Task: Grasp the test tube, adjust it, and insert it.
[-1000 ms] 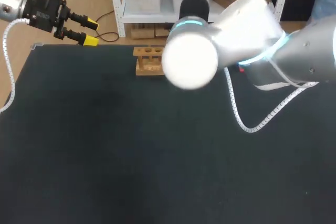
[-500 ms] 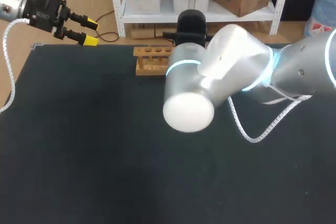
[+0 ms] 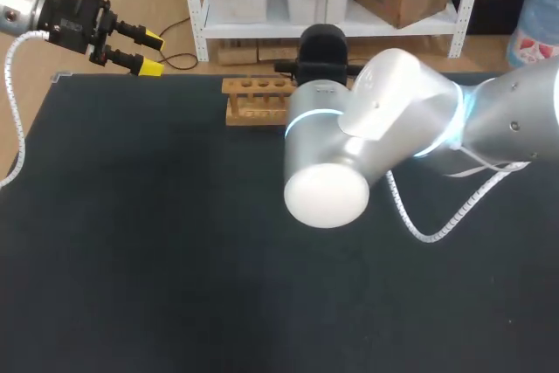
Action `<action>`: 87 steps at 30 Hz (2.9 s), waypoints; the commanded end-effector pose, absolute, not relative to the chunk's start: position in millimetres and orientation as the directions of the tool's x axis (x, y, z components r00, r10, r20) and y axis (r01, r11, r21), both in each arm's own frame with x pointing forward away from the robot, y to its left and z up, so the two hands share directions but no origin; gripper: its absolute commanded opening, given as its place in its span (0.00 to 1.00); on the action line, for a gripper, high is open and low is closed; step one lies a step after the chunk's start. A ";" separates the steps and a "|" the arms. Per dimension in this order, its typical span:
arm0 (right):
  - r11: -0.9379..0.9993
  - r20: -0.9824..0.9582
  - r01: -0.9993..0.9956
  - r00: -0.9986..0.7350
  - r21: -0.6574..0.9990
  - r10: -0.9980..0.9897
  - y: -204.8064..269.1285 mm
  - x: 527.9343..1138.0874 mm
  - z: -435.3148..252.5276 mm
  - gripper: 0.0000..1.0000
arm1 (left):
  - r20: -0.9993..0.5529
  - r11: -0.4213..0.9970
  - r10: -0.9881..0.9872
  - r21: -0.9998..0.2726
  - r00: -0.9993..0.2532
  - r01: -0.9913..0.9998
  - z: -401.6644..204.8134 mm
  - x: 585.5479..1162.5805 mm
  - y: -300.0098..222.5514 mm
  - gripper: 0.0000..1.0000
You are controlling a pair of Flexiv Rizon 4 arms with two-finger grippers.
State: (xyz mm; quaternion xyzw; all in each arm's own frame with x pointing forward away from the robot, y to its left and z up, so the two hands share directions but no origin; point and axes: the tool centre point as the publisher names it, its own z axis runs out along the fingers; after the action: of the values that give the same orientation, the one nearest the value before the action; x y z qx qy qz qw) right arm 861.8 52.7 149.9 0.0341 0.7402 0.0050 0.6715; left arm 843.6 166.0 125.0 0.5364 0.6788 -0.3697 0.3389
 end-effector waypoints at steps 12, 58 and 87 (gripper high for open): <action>0.999 -0.995 0.003 -0.091 0.048 0.048 53.3 881.8 128.7 0.00 | -0.857 0.151 0.477 -0.135 -0.192 0.979 124.2 843.2 166.2 1.00; 0.992 -0.981 -0.010 -0.150 0.125 0.122 63.0 888.1 82.9 0.00 | -0.857 0.151 0.477 -0.135 -0.192 0.979 124.2 843.2 166.2 1.00; 0.989 -0.969 0.015 -0.199 0.149 0.149 64.4 877.1 64.0 0.00 | -0.857 0.151 0.477 -0.135 -0.192 0.979 124.2 843.2 166.2 1.00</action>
State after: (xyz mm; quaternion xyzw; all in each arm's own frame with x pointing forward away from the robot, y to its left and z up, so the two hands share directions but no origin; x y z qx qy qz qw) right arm 876.8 62.6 65.8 0.0532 0.7713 0.0525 0.6320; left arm 843.6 166.0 125.0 0.5364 0.6788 -0.3697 0.3389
